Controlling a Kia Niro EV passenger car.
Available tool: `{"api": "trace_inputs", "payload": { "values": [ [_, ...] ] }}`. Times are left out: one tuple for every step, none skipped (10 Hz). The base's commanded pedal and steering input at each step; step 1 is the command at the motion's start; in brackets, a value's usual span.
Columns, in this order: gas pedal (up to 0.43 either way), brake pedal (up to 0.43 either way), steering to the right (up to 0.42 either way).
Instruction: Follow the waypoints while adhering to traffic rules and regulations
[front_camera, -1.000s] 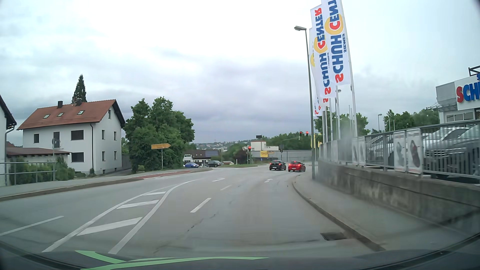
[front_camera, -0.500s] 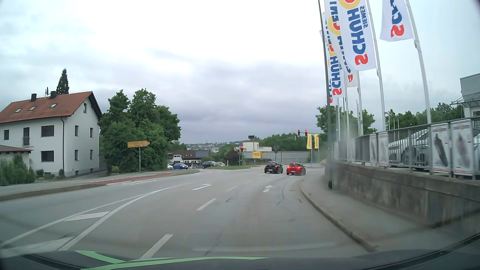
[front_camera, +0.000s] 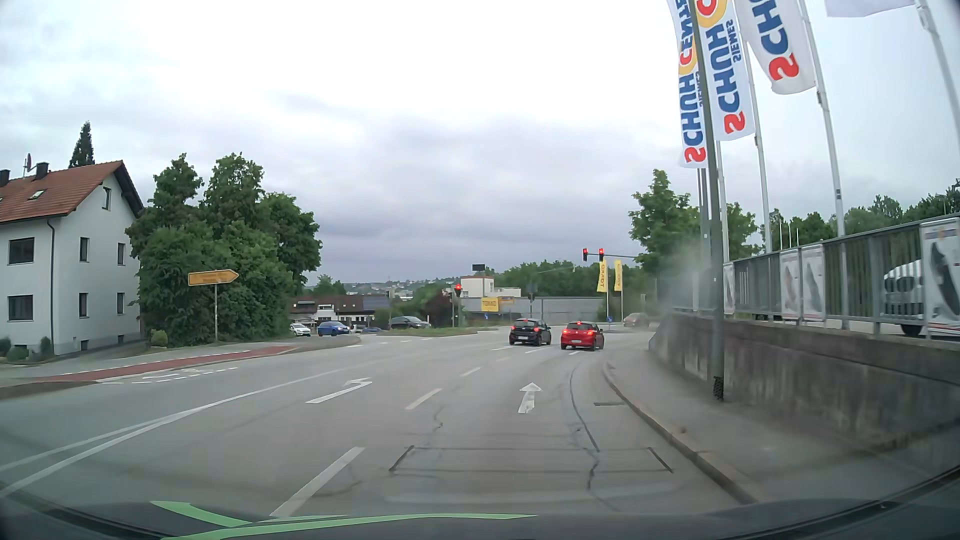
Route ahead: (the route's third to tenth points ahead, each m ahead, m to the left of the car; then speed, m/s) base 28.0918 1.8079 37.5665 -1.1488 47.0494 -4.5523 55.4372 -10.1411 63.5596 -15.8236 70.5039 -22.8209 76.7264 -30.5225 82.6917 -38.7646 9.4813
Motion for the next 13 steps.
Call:
{"api": "trace_inputs", "payload": {
  "values": [
    [0.000, 0.262, 0.042],
    [0.000, 0.262, 0.043],
    [0.000, 0.262, 0.044],
    [0.000, 0.268, 0.044],
    [0.000, 0.268, 0.046],
    [0.000, 0.274, 0.047],
    [0.000, 0.274, 0.047],
    [0.000, 0.274, 0.048],
    [0.000, 0.274, 0.049],
    [0.000, 0.274, 0.049],
    [0.000, 0.274, 0.049],
    [0.000, 0.274, 0.049],
    [0.000, 0.274, 0.049]
  ]
}}
